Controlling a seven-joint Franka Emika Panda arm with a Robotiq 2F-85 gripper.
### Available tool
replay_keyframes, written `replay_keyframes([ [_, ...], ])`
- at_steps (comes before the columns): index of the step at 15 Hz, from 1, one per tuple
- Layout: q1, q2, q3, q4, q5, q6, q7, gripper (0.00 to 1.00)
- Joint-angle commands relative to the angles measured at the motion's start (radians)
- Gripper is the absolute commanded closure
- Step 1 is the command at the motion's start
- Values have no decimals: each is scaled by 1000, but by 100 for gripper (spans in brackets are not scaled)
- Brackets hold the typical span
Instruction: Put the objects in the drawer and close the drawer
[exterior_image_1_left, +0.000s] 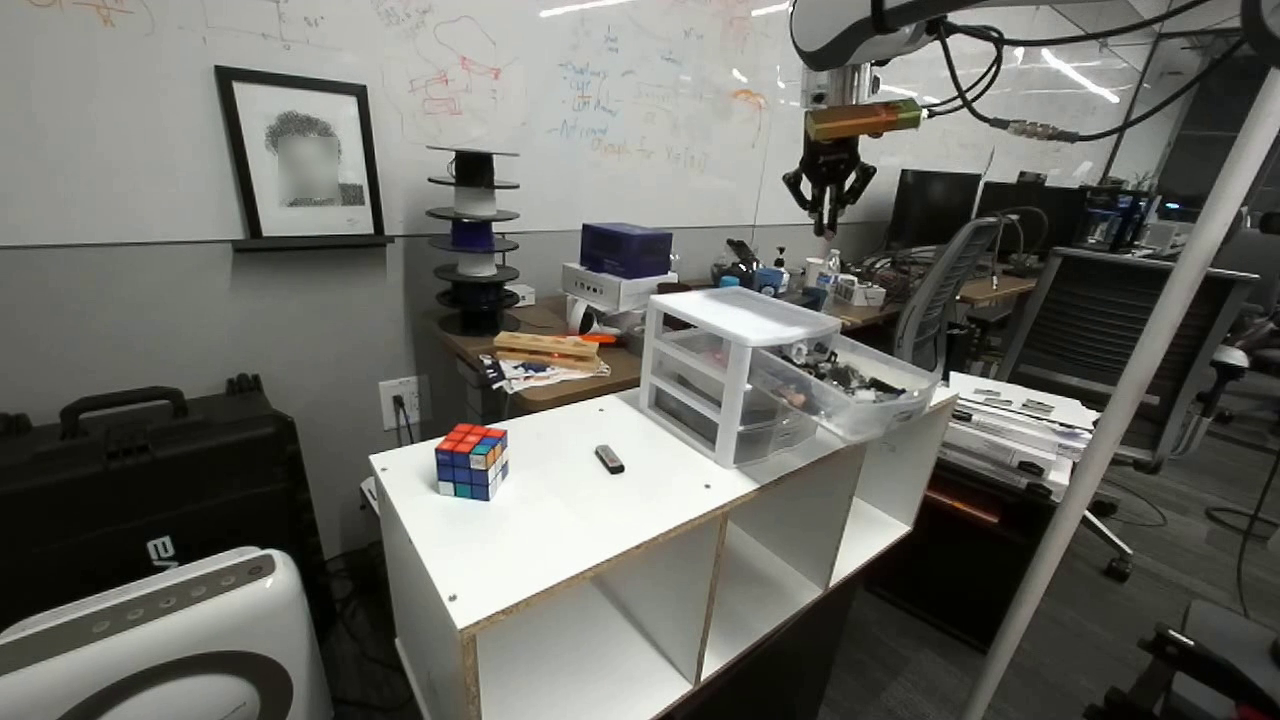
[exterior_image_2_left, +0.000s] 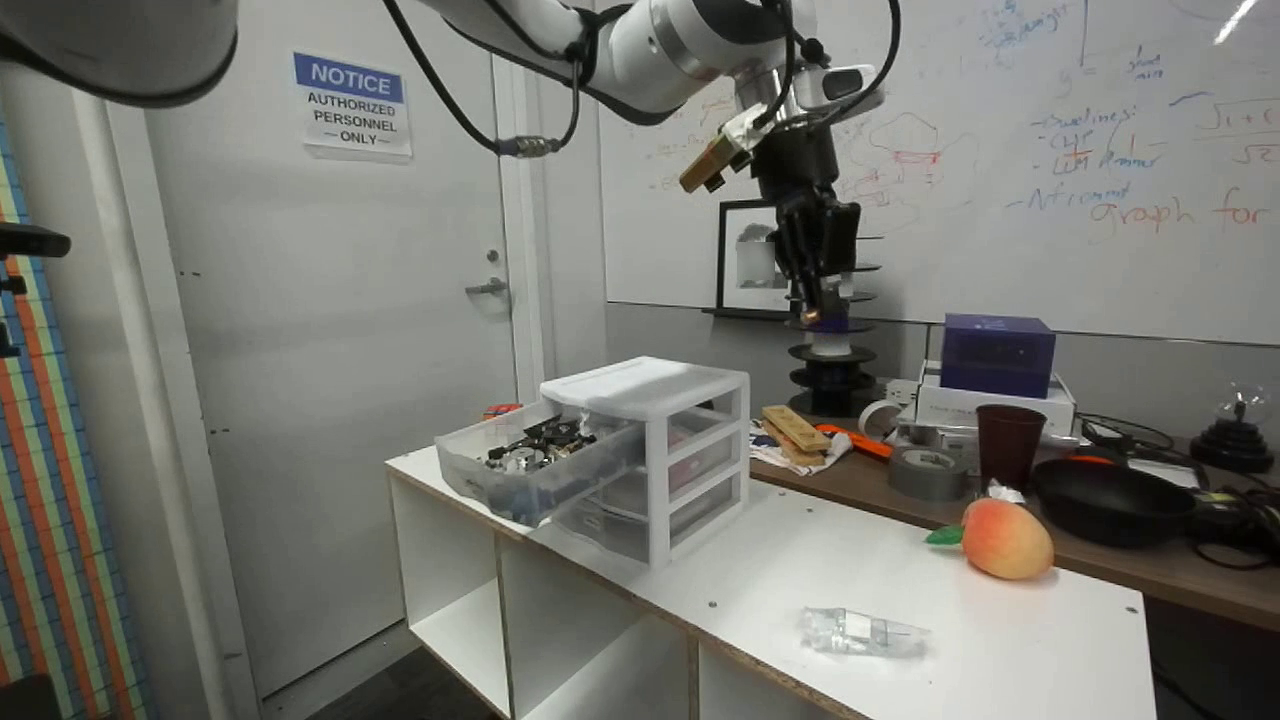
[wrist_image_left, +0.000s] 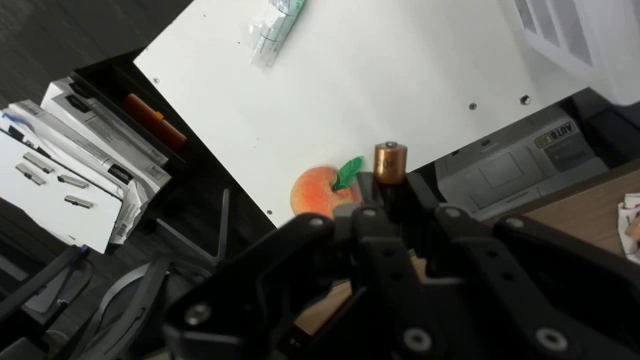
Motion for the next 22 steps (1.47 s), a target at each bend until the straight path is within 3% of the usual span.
replay_keyframes([
  [1, 61, -178, -1, -241, -86, 42, -120, 96],
  [7, 136, -369, 23, -512, -227, 175, -271, 96],
  [8, 127, -400, 54, -554, -261, 197, -286, 96],
  [11, 140, -499, 86, -696, -319, 279, -265, 96],
  [12, 115, -384, 90, -544, -282, 195, -267, 84],
  [15, 121, -453, 106, -638, -302, 238, -266, 84],
  [18, 120, -467, 107, -660, -302, 245, -266, 84],
  [19, 120, -467, 107, -662, -302, 247, -266, 96],
  [22, 123, -494, 127, -726, -288, 284, -276, 96],
])
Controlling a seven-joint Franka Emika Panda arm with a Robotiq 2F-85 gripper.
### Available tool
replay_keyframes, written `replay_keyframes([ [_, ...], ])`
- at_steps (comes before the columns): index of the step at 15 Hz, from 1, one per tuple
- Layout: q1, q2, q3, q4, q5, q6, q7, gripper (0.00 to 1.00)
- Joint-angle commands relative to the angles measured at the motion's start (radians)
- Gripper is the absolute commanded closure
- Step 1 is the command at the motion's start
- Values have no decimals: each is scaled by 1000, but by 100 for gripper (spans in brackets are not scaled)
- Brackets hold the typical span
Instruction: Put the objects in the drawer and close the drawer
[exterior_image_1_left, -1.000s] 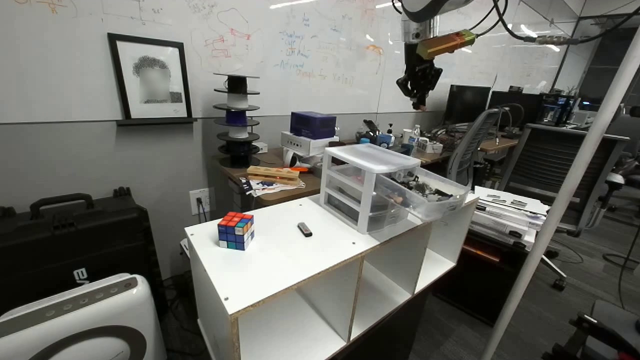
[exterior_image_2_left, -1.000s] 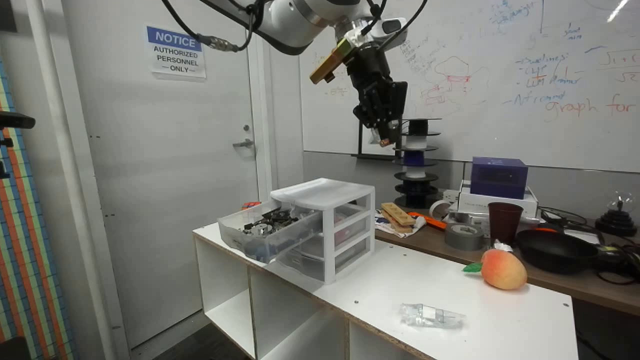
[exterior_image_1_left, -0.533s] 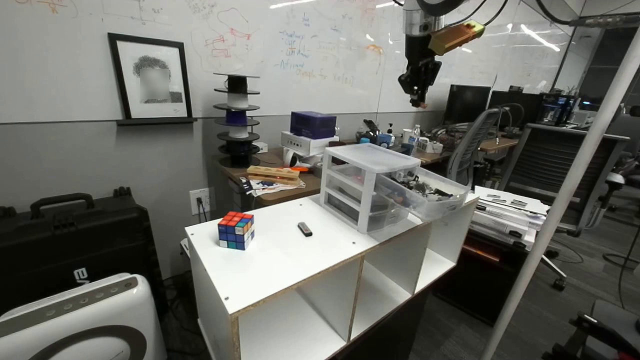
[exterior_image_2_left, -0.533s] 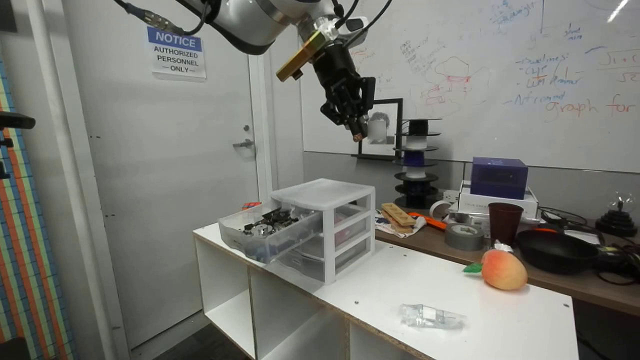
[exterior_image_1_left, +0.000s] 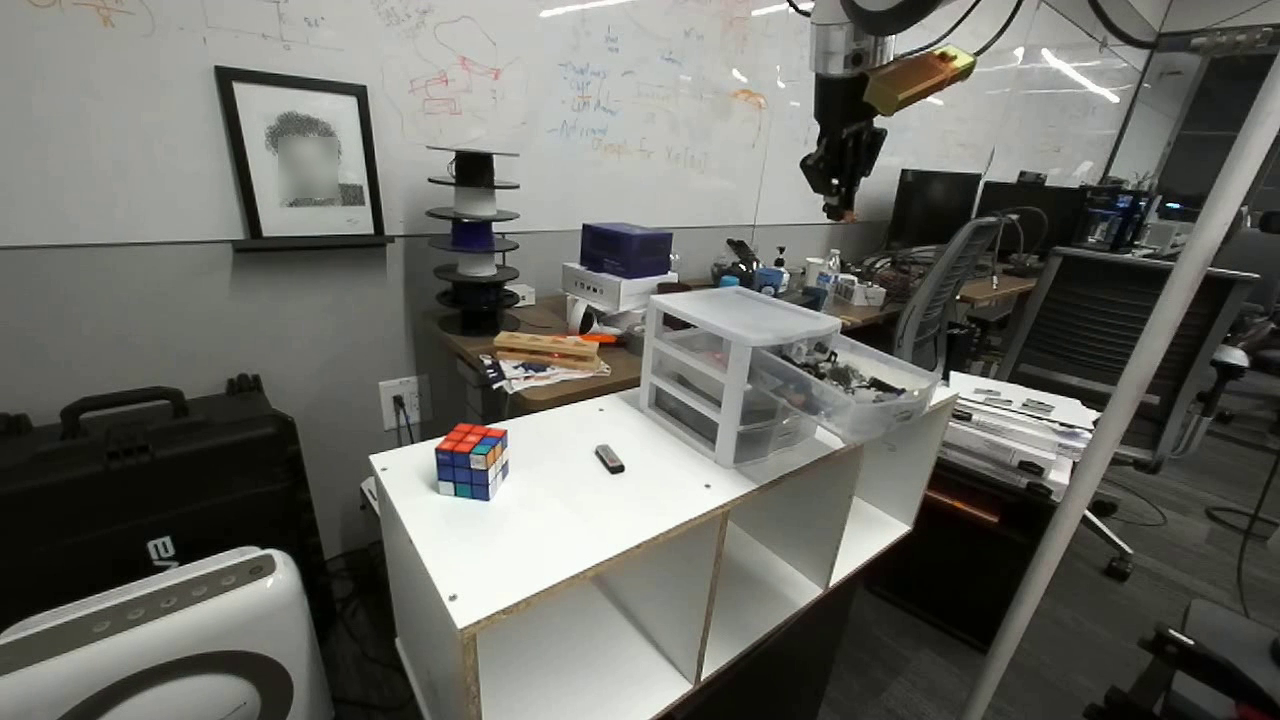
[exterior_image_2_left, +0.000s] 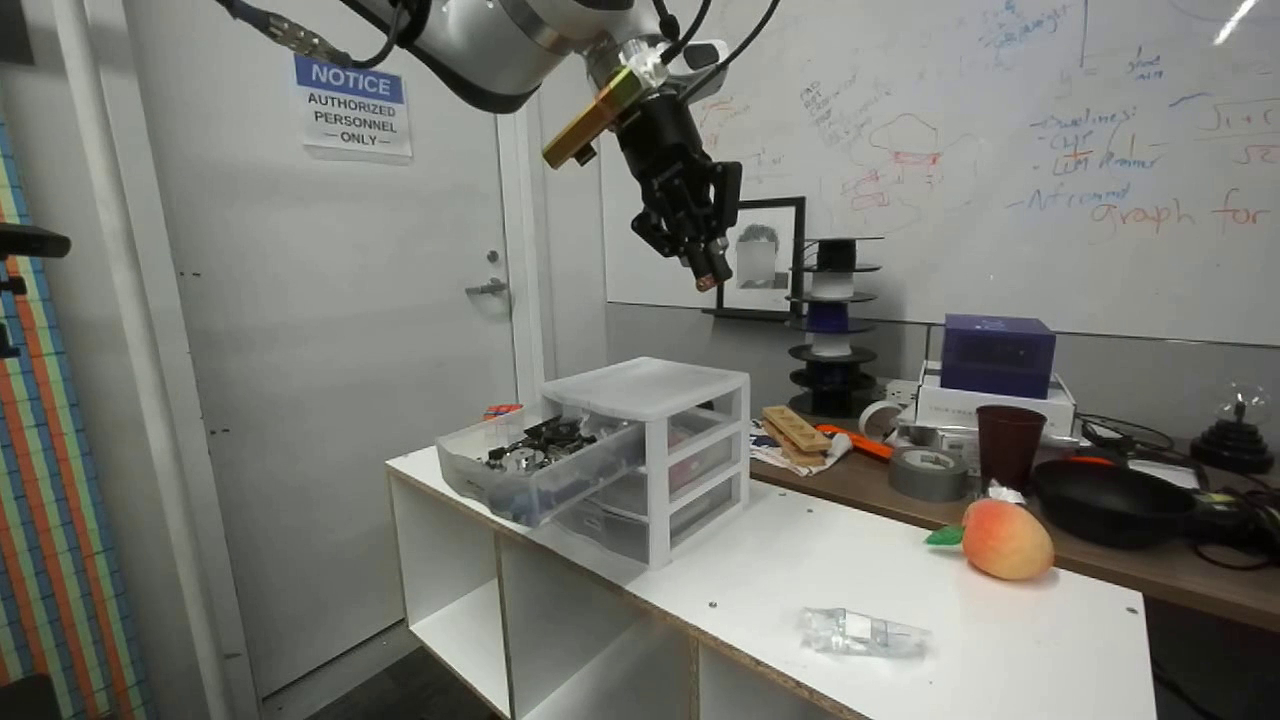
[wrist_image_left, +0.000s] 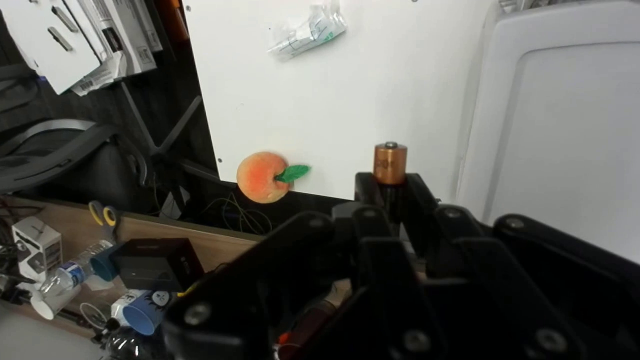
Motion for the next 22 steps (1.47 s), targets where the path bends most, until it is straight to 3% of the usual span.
replay_keyframes([
  [1, -10, -42, 45, -79, 21, 40, -14, 96],
  [12, 28, -263, 157, -528, 22, 73, 8, 96],
  [16, 7, -286, 161, -595, 10, 165, -18, 96],
  [22, -12, -220, 151, -600, 3, 258, -28, 96],
])
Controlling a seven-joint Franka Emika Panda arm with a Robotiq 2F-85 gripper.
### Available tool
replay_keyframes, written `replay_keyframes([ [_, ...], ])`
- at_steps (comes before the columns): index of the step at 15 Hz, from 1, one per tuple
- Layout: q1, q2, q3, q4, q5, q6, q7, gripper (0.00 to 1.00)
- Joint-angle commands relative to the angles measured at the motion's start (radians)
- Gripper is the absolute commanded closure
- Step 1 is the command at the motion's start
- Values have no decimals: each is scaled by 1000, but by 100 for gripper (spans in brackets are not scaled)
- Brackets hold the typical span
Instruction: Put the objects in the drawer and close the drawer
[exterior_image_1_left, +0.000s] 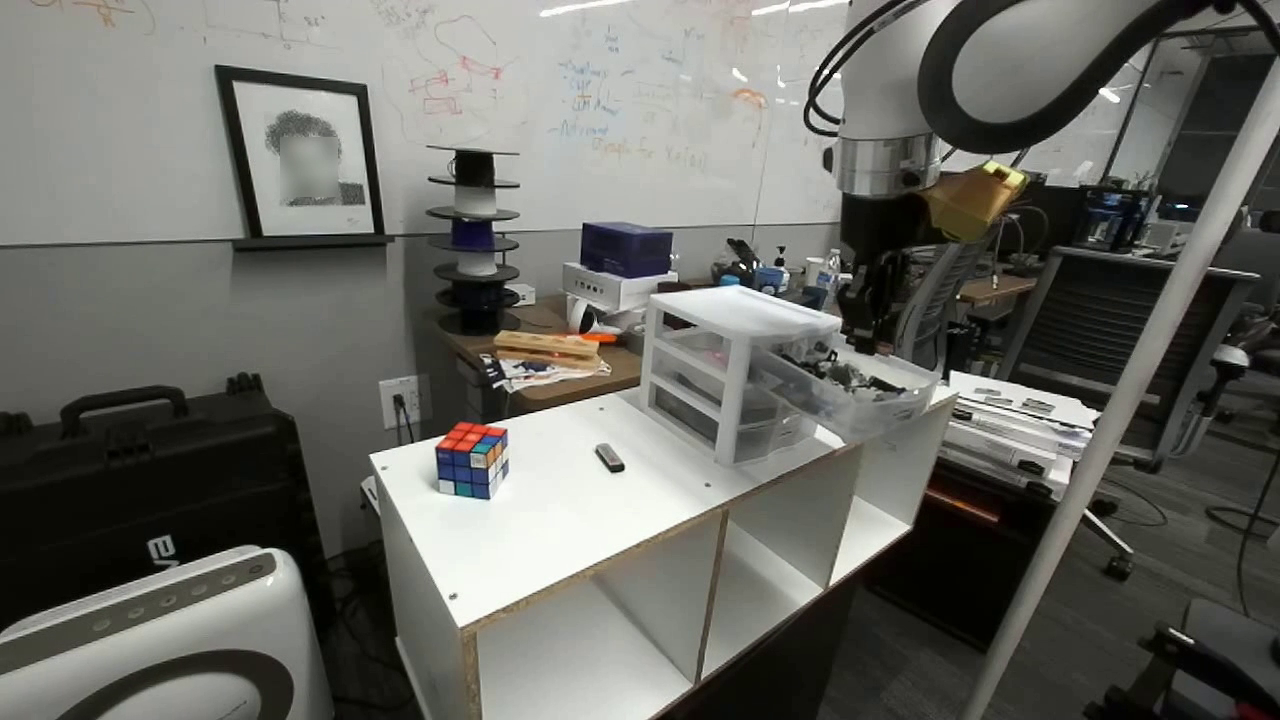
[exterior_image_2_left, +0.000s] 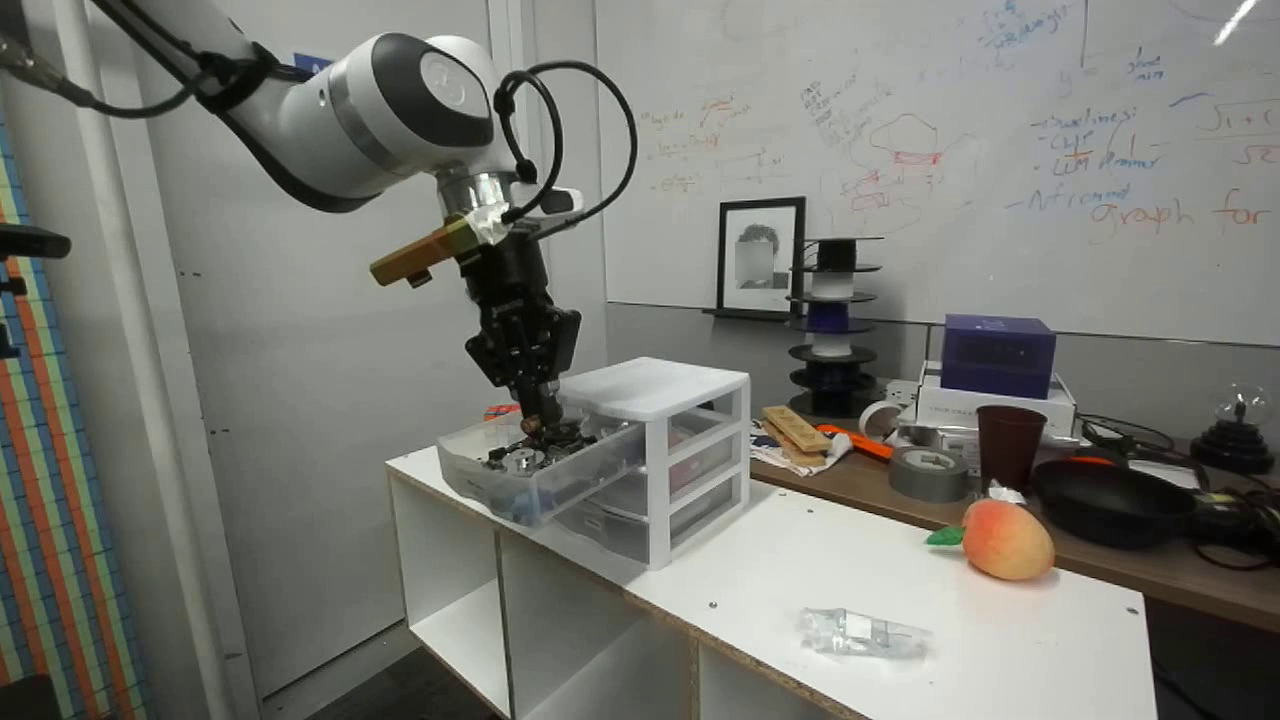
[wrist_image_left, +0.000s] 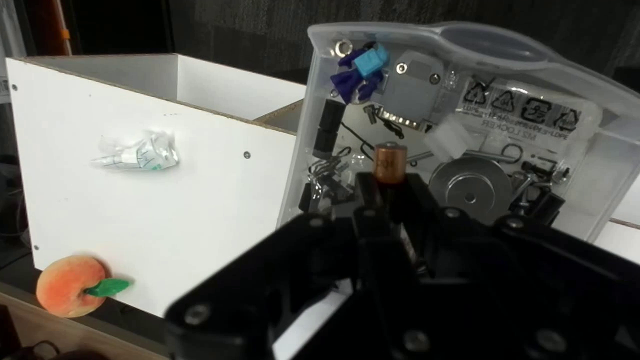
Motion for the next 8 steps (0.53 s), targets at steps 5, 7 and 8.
replay_keyframes([
  [5, 0, -7, 2, -13, -47, 86, -6, 37],
  [7, -5, -34, -2, -22, -45, 113, 1, 21],
  [8, -8, -49, -4, -26, -33, 117, 1, 14],
])
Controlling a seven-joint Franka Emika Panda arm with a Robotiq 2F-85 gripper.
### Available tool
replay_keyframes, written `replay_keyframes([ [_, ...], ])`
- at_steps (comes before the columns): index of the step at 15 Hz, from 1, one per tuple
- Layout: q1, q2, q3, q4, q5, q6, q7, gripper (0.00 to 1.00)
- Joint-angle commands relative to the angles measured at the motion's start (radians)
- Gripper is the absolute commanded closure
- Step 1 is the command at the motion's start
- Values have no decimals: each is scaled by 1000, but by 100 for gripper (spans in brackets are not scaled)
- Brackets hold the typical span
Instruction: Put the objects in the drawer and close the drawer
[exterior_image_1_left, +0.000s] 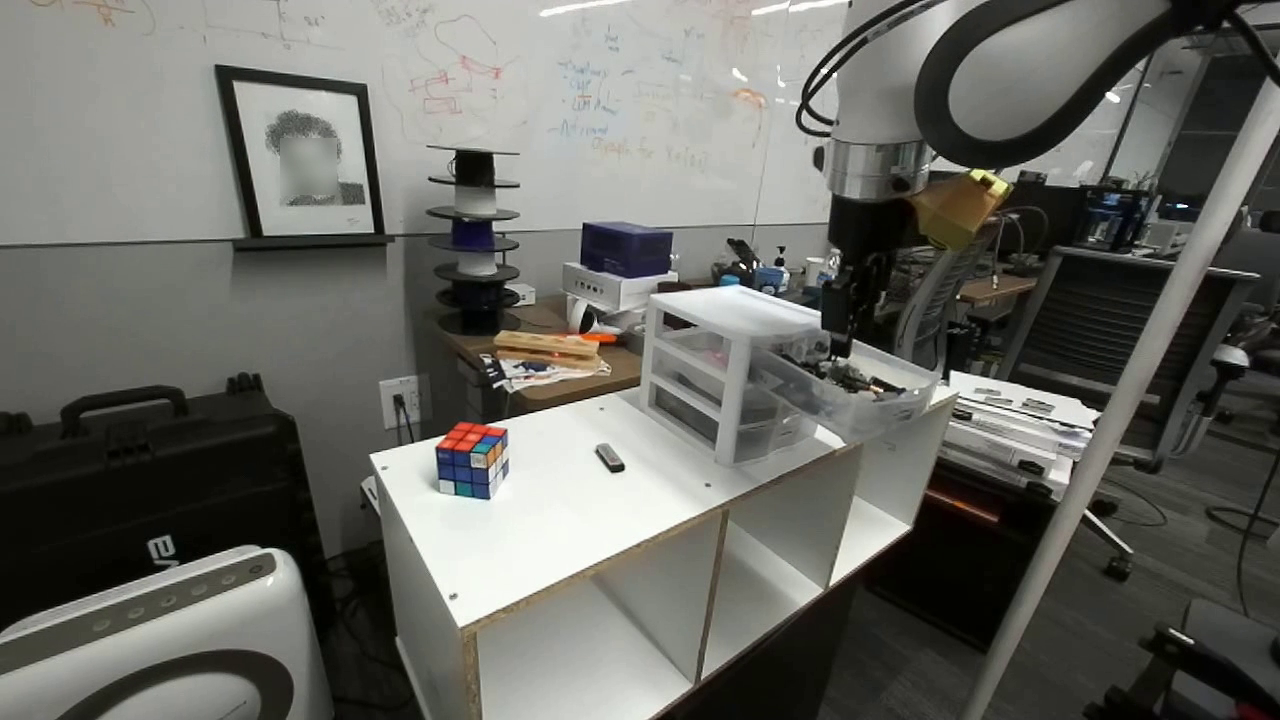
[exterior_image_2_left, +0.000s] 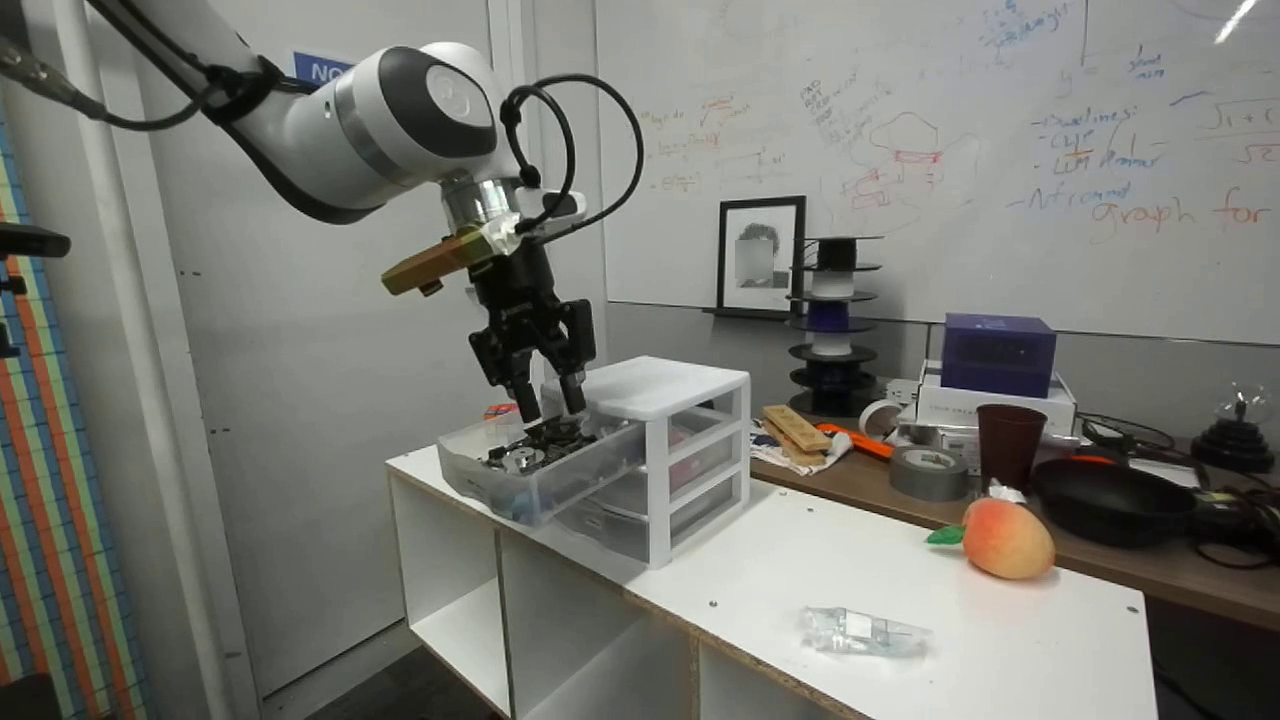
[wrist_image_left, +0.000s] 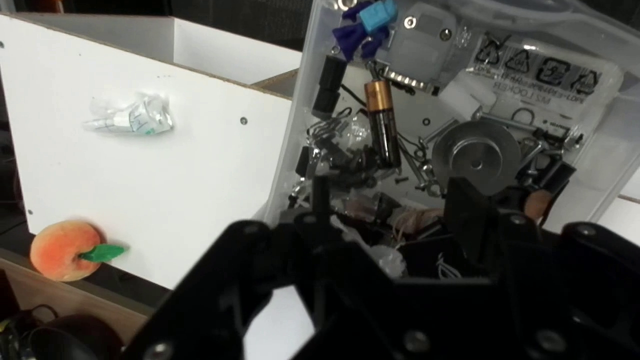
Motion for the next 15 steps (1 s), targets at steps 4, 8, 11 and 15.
replay_keyframes([
  [4, -51, -128, -43, -50, 10, -3, 77, 0],
  [8, -156, -107, -140, -48, 151, -2, -3, 0],
  [11, -243, -18, -225, -3, 336, 40, -132, 0],
  [15, -328, 116, -269, 116, 582, 73, -188, 0],
])
